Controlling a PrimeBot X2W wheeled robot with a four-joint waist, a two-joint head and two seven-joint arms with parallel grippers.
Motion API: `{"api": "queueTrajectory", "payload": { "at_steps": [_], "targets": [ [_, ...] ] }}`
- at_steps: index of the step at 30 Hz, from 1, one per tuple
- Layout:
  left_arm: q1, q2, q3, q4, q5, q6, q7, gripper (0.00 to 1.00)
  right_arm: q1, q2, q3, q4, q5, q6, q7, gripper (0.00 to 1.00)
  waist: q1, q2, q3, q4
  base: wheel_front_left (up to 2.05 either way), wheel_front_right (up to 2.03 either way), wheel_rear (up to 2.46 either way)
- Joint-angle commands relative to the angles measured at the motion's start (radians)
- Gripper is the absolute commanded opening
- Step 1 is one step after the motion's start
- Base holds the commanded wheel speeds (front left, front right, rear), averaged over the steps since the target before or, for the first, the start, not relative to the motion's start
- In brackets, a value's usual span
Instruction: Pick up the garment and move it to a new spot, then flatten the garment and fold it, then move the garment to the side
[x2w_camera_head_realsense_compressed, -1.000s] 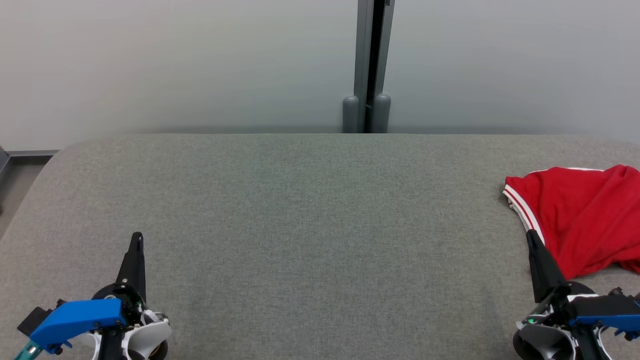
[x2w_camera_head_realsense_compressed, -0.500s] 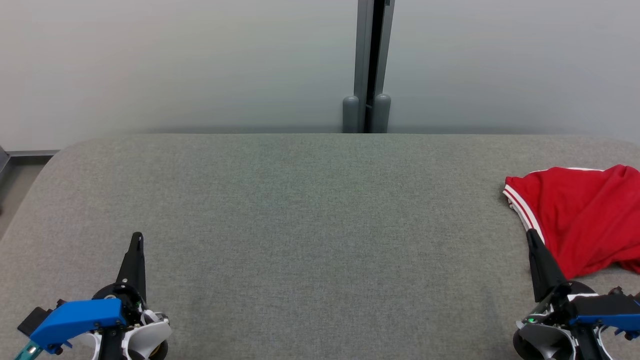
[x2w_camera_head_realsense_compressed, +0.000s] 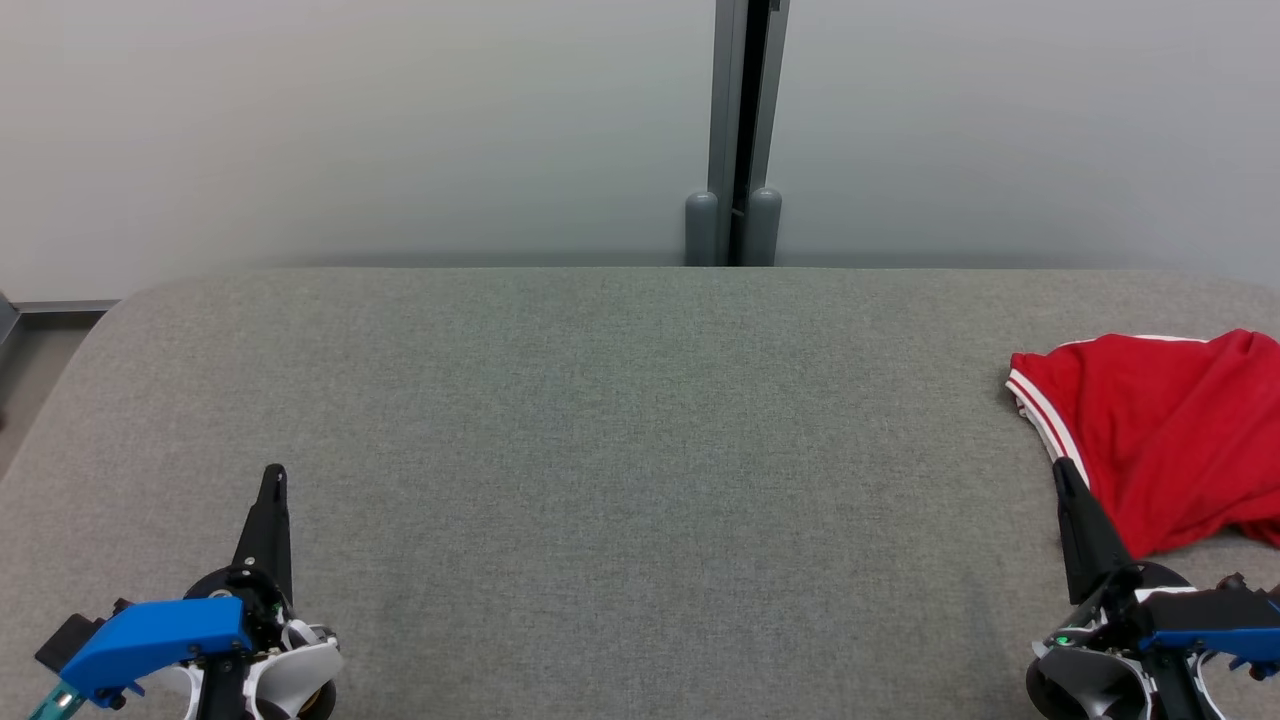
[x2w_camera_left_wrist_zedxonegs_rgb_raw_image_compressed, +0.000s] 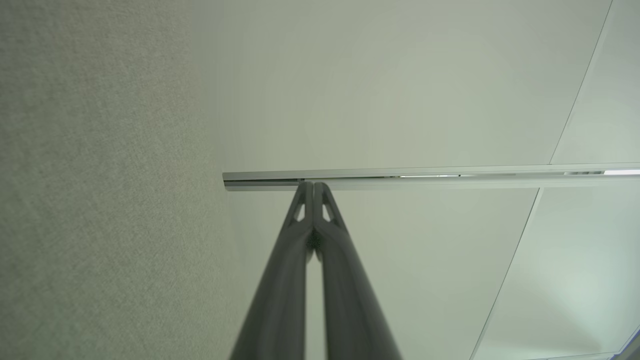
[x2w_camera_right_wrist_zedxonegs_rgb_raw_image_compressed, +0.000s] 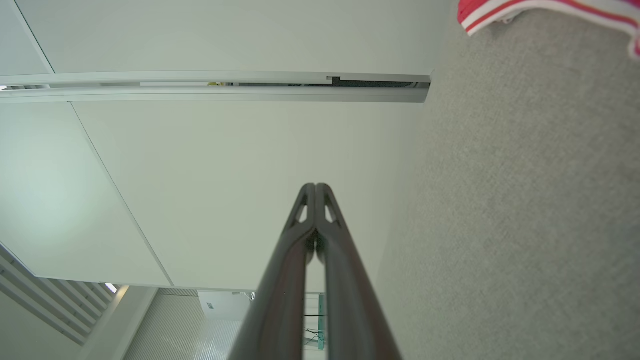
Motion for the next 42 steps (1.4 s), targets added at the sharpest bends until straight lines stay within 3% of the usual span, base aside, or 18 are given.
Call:
{"api": "queueTrajectory", "payload": {
  "at_steps": [1, 42],
  "targets": [
    [-0.010, -0.002, 0.003, -0.004, -0.001, -0.005, 0.004, 0.00, -0.010, -0.004, -0.002, -0.003, 0.003, 0.000, 0.004, 0.00, 0.0000, 0.0000, 0.000, 0.000, 0.00, 0.00, 0.00],
    [-0.010, -0.002, 0.004, -0.004, -0.001, -0.005, 0.004, 0.00, -0.010, -0.004, -0.002, -0.003, 0.003, 0.000, 0.003, 0.00, 0.0000, 0.0000, 0.000, 0.000, 0.00, 0.00, 0.00]
  ]
}}
